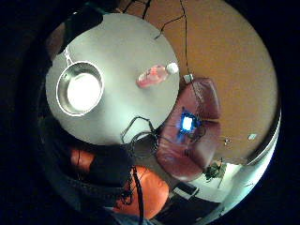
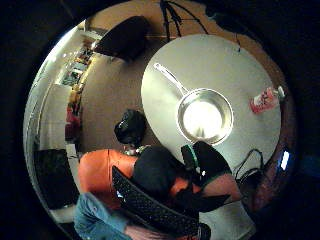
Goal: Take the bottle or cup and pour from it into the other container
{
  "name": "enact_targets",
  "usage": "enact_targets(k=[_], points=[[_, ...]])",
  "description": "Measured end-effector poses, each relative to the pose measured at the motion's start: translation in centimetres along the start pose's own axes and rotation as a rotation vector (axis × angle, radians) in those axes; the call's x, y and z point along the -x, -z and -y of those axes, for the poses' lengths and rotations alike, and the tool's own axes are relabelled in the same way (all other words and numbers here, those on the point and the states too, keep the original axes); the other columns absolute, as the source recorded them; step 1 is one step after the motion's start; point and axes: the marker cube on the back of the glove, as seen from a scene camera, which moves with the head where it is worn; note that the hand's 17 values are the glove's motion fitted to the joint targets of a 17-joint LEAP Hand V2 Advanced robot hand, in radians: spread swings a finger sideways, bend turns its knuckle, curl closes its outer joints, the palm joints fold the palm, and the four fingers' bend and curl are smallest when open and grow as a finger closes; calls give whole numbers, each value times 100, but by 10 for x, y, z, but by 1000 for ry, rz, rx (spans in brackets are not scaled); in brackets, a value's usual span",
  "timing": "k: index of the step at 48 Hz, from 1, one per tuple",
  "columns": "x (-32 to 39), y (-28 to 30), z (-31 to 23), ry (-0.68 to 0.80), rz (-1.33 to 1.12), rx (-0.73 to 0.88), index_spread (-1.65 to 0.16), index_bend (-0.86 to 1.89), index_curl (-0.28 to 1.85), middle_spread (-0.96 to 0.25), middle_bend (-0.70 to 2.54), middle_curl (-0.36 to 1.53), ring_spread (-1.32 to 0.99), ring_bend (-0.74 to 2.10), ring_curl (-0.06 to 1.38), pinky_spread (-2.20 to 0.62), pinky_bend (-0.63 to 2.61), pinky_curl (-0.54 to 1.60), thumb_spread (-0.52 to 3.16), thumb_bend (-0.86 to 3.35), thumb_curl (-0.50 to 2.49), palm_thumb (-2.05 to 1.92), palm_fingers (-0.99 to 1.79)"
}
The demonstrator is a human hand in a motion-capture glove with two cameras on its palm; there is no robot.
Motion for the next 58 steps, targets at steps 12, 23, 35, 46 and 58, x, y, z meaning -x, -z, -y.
enact_targets(k=[12, 23, 35, 46, 58], points=[[-27, -3, -6, 6, -65, 50, -35, 18, 19, -12, 17, 13, -10, 30, 16, 19, 43, 21, 76, 22, 19, 60, 35], [-42, -17, -9, 15, -6, 24, -39, 18, 24, -14, 17, 18, -11, 30, 19, 22, 41, 25, 87, 12, 25, 66, 32], [-62, -31, -11, 8, -6, 33, -40, 17, 28, -15, 17, 21, -12, 29, 22, 23, 40, 28, 91, 3, 30, 71, 30], [-88, -40, -8, -1, 1, 43, -40, 17, 29, -16, 17, 23, -12, 29, 24, 23, 39, 30, 93, -2, 33, 73, 29], [-124, -49, -1, -47, 24, 32, -41, 17, 30, -16, 17, 25, -12, 29, 25, 23, 38, 32, 93, -3, 35, 74, 28]])
